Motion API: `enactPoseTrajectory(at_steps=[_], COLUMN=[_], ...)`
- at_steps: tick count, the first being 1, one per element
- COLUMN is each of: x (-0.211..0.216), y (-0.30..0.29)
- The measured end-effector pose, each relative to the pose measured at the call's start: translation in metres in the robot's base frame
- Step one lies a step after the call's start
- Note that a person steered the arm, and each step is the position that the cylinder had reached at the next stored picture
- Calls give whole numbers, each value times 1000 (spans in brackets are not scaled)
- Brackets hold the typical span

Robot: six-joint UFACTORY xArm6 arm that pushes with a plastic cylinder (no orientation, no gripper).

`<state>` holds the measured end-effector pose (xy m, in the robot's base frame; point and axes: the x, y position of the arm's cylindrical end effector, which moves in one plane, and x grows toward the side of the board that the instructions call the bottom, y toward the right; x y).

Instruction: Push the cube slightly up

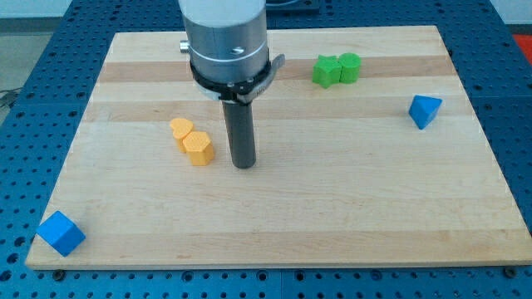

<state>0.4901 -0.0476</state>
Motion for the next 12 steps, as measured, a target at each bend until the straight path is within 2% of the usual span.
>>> enactPoseTrajectory(at_steps=[3,5,6,7,9,12], x=[4,15,15,51,57,126], y=[-172,-254,-257,-257,-257,-254])
